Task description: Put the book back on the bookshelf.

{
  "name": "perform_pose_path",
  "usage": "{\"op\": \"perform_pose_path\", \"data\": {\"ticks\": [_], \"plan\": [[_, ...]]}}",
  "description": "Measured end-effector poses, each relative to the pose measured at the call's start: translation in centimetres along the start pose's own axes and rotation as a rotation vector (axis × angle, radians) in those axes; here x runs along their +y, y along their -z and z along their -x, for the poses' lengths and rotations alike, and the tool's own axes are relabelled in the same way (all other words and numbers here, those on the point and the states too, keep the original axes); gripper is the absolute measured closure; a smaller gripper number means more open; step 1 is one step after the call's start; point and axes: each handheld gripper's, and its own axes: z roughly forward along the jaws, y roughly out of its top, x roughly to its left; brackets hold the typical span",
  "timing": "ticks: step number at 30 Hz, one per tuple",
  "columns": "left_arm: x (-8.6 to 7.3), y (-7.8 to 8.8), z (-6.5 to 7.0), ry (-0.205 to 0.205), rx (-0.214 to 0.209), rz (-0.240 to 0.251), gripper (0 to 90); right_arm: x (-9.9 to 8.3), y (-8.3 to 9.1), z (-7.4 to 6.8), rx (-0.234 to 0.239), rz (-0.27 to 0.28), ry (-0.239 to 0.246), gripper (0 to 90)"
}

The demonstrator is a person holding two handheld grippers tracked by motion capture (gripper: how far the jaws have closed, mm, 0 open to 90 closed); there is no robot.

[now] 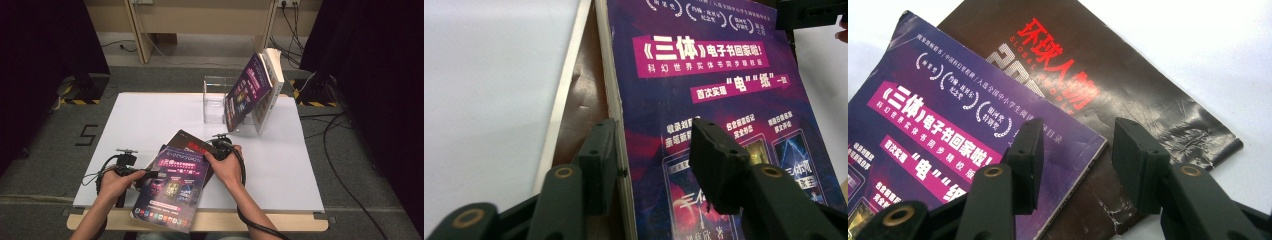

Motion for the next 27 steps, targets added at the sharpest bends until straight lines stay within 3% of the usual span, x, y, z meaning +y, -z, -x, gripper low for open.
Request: {"op": "perform_pose_path", "data": {"ticks": [8, 11, 16, 23, 27], "plan": [[-0.05, -0.16, 0.45, -0.009, 0.024, 0.007, 48.6, -0.29, 0.12, -0.19, -0.002, -0.004, -0.009, 55.4], [-0.03, -0.13, 0.45, -0.007, 0.039, 0.009, 52.5, -0.37, 0.08, -0.37, 0.003, -0.009, -0.01, 54.9], [0.01, -0.01, 0.51, 0.012, 0.058, 0.03, 60.5, -0.63, 0.0, -0.89, -0.031, 0.002, 0.004, 55.0], [0.65, 0.31, 0.95, 0.033, 0.031, 0.084, 62.2, -0.67, -0.04, -0.93, -0.039, 0.008, 0.017, 55.2], [0.91, 0.32, 0.88, 0.073, -0.024, 0.092, 63.5, -0.69, -0.04, -0.92, -0.038, 0.01, 0.019, 55.1]]}}
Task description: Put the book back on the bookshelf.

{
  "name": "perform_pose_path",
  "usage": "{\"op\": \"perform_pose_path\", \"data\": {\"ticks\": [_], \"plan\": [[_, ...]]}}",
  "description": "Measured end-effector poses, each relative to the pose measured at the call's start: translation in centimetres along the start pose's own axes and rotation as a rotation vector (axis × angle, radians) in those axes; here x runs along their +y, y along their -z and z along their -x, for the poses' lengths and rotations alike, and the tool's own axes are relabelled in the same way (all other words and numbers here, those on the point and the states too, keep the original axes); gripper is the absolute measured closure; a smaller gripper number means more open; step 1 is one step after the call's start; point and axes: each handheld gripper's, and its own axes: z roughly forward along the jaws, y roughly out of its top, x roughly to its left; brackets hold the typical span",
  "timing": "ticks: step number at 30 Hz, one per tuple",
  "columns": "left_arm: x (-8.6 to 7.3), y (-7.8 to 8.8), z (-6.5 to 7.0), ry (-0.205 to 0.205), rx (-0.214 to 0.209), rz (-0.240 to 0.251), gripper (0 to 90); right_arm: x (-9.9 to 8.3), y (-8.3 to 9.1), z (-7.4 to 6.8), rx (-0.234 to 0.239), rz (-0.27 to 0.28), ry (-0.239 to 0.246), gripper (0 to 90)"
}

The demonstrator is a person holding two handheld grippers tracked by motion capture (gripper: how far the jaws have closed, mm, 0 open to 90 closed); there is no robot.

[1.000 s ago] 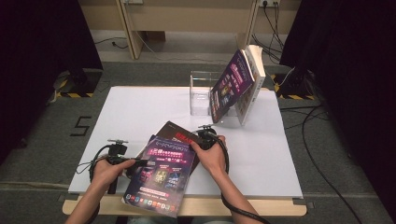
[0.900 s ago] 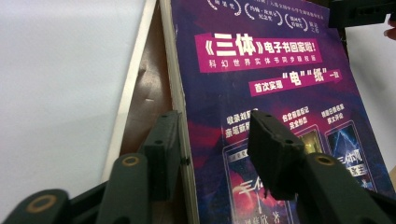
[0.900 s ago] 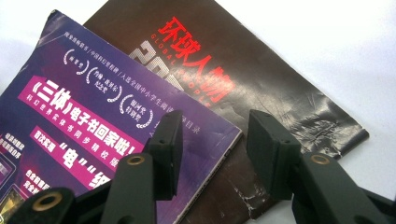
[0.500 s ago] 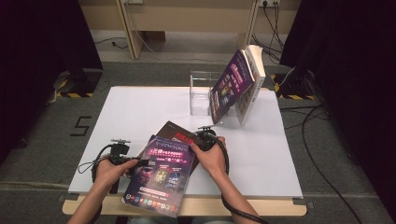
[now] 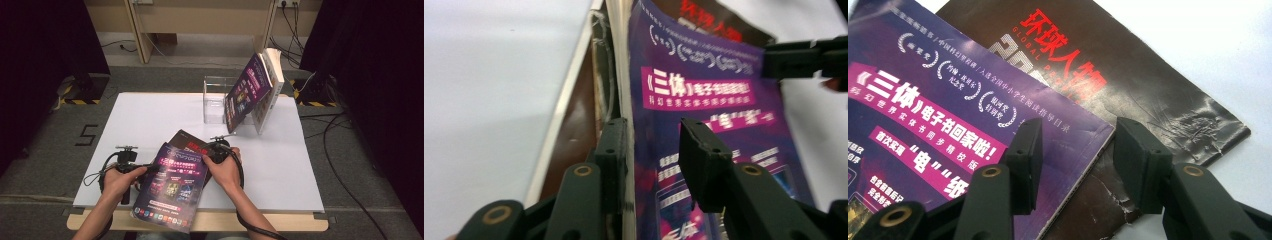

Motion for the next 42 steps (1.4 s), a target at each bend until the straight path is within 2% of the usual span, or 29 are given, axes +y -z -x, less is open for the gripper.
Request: {"op": "perform_pose_path", "data": {"ticks": [3, 8, 14, 18, 21, 23, 26, 27, 28, 29, 34, 41, 42], "plan": [[0.0, -0.1, 0.1, -0.004, -0.007, -0.007, 63.9, 0.0, 0.0, 0.0, 0.002, -0.002, -0.008, 55.1], [-0.3, -0.7, -0.2, -0.017, 0.001, -0.064, 62.8, 0.1, -0.1, 0.0, 0.003, 0.008, -0.019, 54.3], [-0.3, -1.1, -0.4, 0.017, -0.022, -0.064, 63.9, 0.2, -0.1, 0.1, 0.003, 0.008, -0.016, 54.4], [-0.3, -1.5, -0.2, 0.001, -0.002, -0.073, 66.3, 0.2, -0.1, 0.2, 0.011, 0.002, -0.045, 54.6], [-0.3, -1.4, -0.1, -0.008, -0.002, -0.067, 70.4, 0.2, -0.1, 0.2, 0.013, 0.002, -0.046, 54.5], [-0.3, -1.2, 0.0, -0.028, -0.005, -0.06, 74.4, 0.3, -0.1, 0.3, 0.014, 0.005, -0.028, 54.4], [-0.2, -0.9, 0.4, -0.063, -0.03, -0.043, 81.2, 0.4, -0.1, 0.2, 0.017, -0.003, -0.037, 53.1], [-0.3, -0.8, 0.4, -0.069, -0.035, -0.038, 81.9, 0.4, -0.1, 0.3, 0.018, -0.001, -0.026, 52.5], [-0.3, -0.7, 0.4, -0.073, -0.041, -0.031, 82.1, 0.4, -0.1, 0.3, 0.022, -0.007, -0.04, 52.0], [-0.4, -0.7, 0.2, -0.068, -0.051, -0.024, 82.3, 0.5, -0.1, 0.4, 0.029, -0.005, -0.027, 51.1], [-0.8, -0.8, -0.5, -0.039, -0.088, -0.001, 82.5, 1.0, -0.5, 0.9, 0.066, 0.005, -0.044, 47.2], [-1.0, -1.0, -0.6, -0.051, -0.065, -0.002, 82.2, 1.4, -0.7, 1.4, 0.095, 0.009, -0.062, 47.2], [-1.1, -1.1, -0.6, -0.053, -0.06, 0.002, 82.2, 1.4, -0.8, 1.5, 0.099, 0.018, -0.047, 47.3]]}}
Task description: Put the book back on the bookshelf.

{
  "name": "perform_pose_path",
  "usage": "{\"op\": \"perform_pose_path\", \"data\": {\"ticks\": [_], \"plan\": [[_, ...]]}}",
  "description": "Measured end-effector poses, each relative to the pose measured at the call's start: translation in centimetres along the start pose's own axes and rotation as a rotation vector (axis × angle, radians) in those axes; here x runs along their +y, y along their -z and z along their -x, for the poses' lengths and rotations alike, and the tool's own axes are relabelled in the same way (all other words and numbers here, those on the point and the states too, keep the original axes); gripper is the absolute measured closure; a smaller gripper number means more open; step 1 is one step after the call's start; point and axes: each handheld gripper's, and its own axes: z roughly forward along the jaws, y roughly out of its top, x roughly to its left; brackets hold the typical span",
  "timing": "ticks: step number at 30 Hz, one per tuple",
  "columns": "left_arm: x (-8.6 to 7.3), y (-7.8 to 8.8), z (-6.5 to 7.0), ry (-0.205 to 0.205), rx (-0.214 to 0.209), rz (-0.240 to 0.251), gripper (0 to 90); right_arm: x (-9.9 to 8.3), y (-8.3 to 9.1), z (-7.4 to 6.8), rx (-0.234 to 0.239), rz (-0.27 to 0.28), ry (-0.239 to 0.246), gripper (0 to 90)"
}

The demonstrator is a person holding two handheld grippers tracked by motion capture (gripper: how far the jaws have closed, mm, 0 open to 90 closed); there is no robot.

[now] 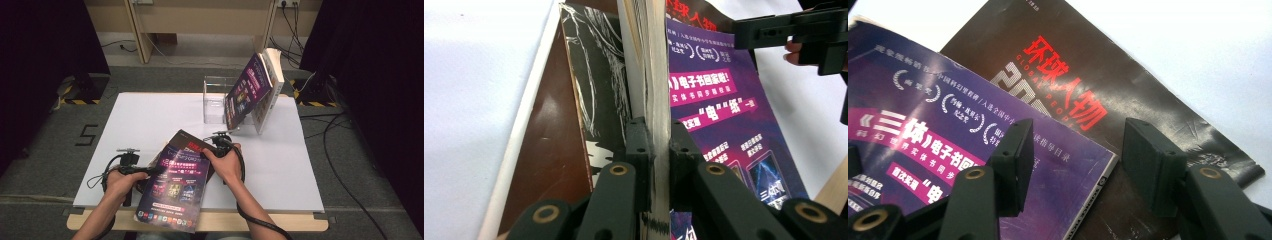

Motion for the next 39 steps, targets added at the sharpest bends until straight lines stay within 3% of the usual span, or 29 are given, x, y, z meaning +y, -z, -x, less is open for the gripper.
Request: {"op": "perform_pose_path", "data": {"ticks": [9, 18, 27, 36, 39], "plan": [[-0.46, -0.17, -0.11, -0.007, 0.018, 0.017, 81.4, -0.06, 0.1, 0.36, 0.057, -0.017, -0.028, 47.9], [-0.5, -0.19, 0.05, -0.009, 0.033, 0.018, 81.1, -0.16, 0.18, 0.24, 0.046, -0.023, -0.034, 50.8], [-0.48, -0.22, 0.23, -0.013, 0.047, 0.016, 80.8, -0.16, 0.38, 0.24, 0.024, -0.05, -0.066, 60.6], [-0.45, -0.24, 0.21, -0.013, 0.049, 0.011, 80.5, 0.06, 0.51, 0.5, 0.039, -0.087, -0.114, 63.8], [-0.47, -0.24, 0.14, -0.009, 0.045, 0.013, 80.5, 0.03, 0.51, 0.69, 0.058, -0.086, -0.125, 60.8]]}}
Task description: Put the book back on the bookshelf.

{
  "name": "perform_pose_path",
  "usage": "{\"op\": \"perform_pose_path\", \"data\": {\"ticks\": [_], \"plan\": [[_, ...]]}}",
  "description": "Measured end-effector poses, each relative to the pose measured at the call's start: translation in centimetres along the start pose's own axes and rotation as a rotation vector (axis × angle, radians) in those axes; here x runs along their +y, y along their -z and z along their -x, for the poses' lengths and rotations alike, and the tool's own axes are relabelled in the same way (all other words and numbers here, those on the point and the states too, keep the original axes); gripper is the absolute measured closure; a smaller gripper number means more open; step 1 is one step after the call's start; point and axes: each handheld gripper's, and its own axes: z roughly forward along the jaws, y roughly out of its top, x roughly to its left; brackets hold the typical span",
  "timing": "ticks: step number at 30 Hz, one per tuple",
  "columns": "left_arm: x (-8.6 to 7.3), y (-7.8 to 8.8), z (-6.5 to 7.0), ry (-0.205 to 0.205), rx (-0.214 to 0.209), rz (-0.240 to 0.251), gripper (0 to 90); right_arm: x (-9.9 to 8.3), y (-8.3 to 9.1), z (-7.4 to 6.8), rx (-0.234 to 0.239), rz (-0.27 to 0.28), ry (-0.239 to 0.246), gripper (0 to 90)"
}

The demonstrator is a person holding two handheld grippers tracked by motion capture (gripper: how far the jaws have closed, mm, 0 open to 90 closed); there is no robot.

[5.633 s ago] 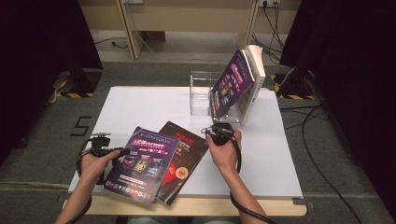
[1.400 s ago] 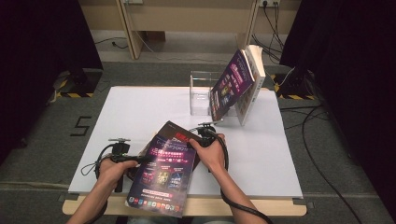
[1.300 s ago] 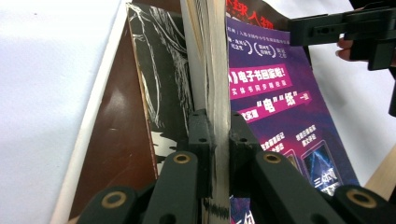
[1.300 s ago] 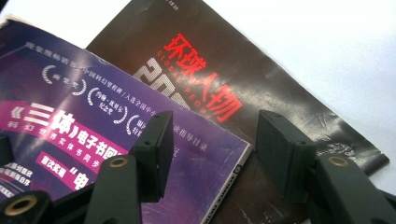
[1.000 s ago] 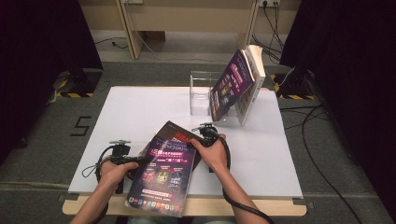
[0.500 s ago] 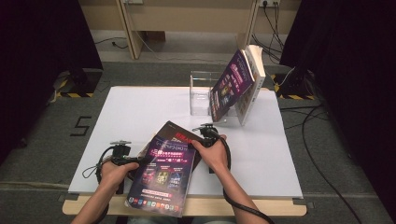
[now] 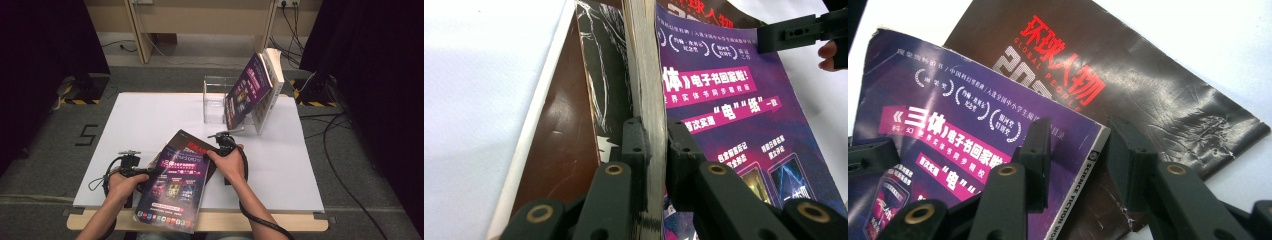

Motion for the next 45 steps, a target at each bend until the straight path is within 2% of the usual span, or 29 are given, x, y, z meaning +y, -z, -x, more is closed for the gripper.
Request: {"op": "perform_pose_path", "data": {"ticks": [4, 9, 12, 13, 18, 20, 23, 26, 29, 32, 35, 37, 38, 41, 45], "plan": [[0.0, 0.0, 0.0, -0.001, 0.003, -0.002, 80.3, 0.0, 0.0, 0.0, 0.014, 0.001, -0.016, 58.8], [0.0, 0.0, 0.1, -0.001, 0.007, -0.001, 80.2, 0.2, -0.2, -0.1, -0.002, -0.001, -0.004, 64.2], [0.0, 0.0, 0.1, -0.002, 0.009, -0.004, 80.0, 0.3, -0.2, -0.2, -0.008, -0.014, -0.02, 67.0], [0.0, 0.0, 0.1, -0.003, 0.011, -0.004, 79.9, 0.4, -0.2, -0.1, -0.005, -0.013, -0.01, 68.0], [0.1, 0.0, 0.1, -0.008, 0.018, -0.009, 79.2, 0.5, -0.2, 0.3, 0.018, -0.019, -0.033, 72.2], [0.1, 0.0, 0.1, -0.019, 0.023, -0.014, 78.4, 0.4, -0.2, 0.4, 0.029, -0.014, -0.041, 74.2], [0.2, 0.1, 0.4, -0.055, 0.042, -0.017, 77.2, 0.3, 0.0, 0.1, 0.025, 0.01, -0.028, 75.8], [0.3, 0.2, 0.2, -0.047, 0.032, -0.018, 75.9, 0.3, 0.1, 0.0, 0.035, 0.03, -0.025, 77.3], [0.3, 0.3, 0.1, -0.057, 0.034, -0.022, 71.6, 0.2, 0.2, 0.0, 0.046, 0.037, -0.046, 78.0], [0.4, 0.4, 0.0, -0.1, 0.068, -0.022, 59.5, 0.3, 0.4, -0.1, 0.06, 0.053, -0.035, 78.7], [0.4, 0.9, 0.1, -0.098, 0.043, 0.012, 50.0, 0.4, 0.7, -0.5, 0.077, 0.074, -0.04, 79.8], [0.4, 1.1, 0.1, -0.101, 0.046, 0.026, 45.8, 0.5, 1.0, -0.8, 0.089, 0.087, -0.047, 80.4], [0.4, 1.2, 0.1, -0.099, 0.046, 0.031, 43.9, 0.6, 1.2, -0.8, 0.094, 0.098, -0.035, 80.8], [0.4, 1.3, 0.1, -0.084, 0.042, 0.039, 42.1, 0.9, 1.8, -1.4, 0.118, 0.118, -0.049, 81.9], [0.2, 1.4, -0.1, -0.069, 0.037, 0.049, 41.8, 1.2, 2.7, -1.7, 0.131, 0.16, -0.033, 82.8]]}}
